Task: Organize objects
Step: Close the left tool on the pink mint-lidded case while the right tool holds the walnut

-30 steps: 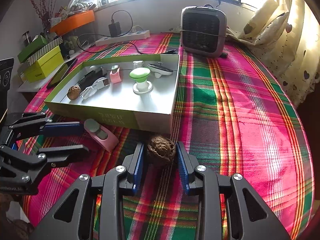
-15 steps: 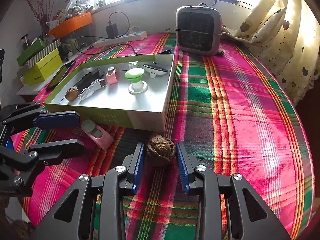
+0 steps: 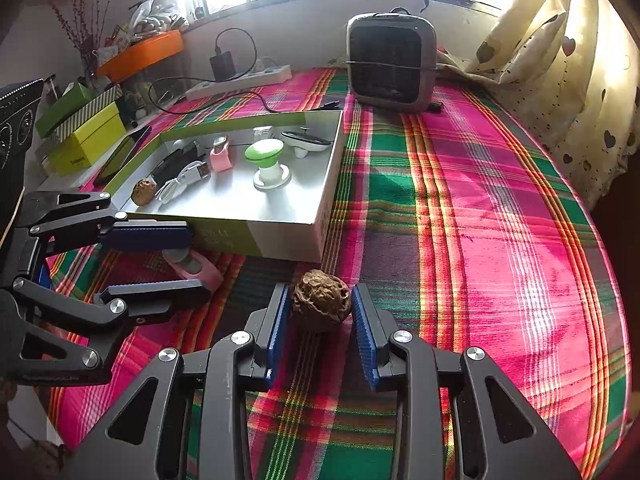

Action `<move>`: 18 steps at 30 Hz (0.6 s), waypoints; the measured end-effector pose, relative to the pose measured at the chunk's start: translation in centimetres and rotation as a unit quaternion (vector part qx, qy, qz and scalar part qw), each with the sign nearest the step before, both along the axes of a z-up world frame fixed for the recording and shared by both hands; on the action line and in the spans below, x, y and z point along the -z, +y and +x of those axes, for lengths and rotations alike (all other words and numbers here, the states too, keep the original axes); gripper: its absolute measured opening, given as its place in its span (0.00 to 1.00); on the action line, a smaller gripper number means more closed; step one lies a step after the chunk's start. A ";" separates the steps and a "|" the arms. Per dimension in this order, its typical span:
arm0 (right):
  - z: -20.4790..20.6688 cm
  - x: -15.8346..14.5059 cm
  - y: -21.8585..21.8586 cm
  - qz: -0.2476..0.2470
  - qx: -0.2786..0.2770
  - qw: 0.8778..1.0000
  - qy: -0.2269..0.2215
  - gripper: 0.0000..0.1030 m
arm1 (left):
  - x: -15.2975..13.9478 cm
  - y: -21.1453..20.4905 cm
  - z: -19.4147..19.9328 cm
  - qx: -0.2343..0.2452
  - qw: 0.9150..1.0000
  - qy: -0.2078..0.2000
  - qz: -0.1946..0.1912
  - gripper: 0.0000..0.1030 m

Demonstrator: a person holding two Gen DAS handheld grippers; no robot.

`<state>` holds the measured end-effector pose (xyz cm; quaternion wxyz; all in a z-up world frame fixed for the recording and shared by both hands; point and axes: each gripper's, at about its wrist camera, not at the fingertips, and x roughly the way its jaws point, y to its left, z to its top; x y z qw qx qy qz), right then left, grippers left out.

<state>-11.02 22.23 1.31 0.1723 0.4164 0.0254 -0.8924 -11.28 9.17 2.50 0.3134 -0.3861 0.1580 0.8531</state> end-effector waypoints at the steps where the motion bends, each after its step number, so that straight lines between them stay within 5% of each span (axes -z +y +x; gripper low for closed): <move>1: 0.0 0.0 0.1 -0.001 0.001 1.000 0.000 0.32 | 0.0 0.0 0.2 0.006 1.000 -0.003 0.000 0.36; 6: -0.1 -0.1 0.3 -0.005 0.004 1.000 0.000 0.32 | -0.4 0.4 0.8 0.035 0.999 -0.020 0.011 0.36; 18: -0.2 0.0 0.5 -0.007 0.008 1.000 -0.002 0.32 | 0.8 1.1 -0.2 0.037 0.998 -0.010 -0.047 0.36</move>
